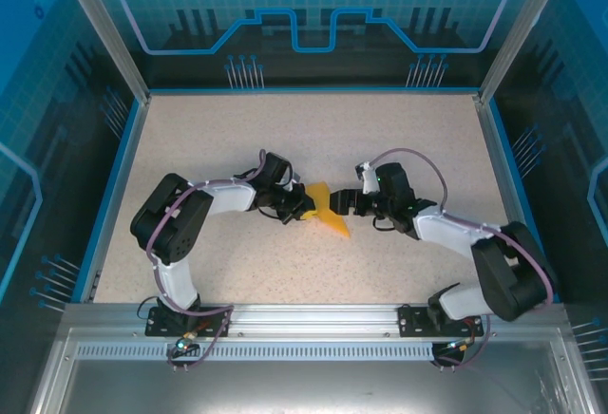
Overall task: Fold a paper plane with a square sheet of paper (pick it up from the middle)
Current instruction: Fold the wing for the fifth time at the center of the table.
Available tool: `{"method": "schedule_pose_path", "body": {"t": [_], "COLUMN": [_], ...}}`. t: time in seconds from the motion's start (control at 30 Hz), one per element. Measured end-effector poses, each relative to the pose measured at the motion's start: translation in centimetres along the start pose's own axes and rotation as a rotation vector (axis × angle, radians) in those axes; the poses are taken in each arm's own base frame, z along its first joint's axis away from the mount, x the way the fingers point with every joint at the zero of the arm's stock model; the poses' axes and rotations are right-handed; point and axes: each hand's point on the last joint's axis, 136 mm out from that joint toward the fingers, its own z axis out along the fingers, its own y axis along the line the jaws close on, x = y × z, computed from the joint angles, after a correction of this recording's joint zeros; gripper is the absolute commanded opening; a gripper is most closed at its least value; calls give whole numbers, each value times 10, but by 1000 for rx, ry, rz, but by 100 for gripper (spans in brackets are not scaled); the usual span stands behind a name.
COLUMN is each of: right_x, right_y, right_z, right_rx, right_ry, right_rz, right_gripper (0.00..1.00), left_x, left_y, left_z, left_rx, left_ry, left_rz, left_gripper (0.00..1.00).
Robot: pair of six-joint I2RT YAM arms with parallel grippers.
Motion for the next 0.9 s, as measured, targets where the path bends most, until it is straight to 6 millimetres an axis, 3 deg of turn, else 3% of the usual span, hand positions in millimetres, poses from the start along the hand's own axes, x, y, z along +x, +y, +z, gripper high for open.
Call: {"method": "schedule_pose_path", "body": {"t": [0.13,0.27,0.57,0.77,0.9], "right_x": [-6,3,30,41,51], "right_y": [11,23,14,21,13], "right_z": [-9,-7,10,27,34], "right_rx": [81,161,257,245,256], "right_ry": [-62,-75,-27,-32,-49], "right_rz": [-211,-448,-793,-912,-941], "right_gripper": [99,99,87,79,74], "left_x": [1,1,2,3,4], "left_y": [-3,-9,-16,-19,-18], "left_z": [-2,-4,-10,-12,-13], "left_rx": [-2,-2,-11,-27,-37], "left_ry": [3,3,7,15,19], "left_rz": [-13,-26,-58,-73,-82], "left_gripper": [2,3,3,3,3]}}
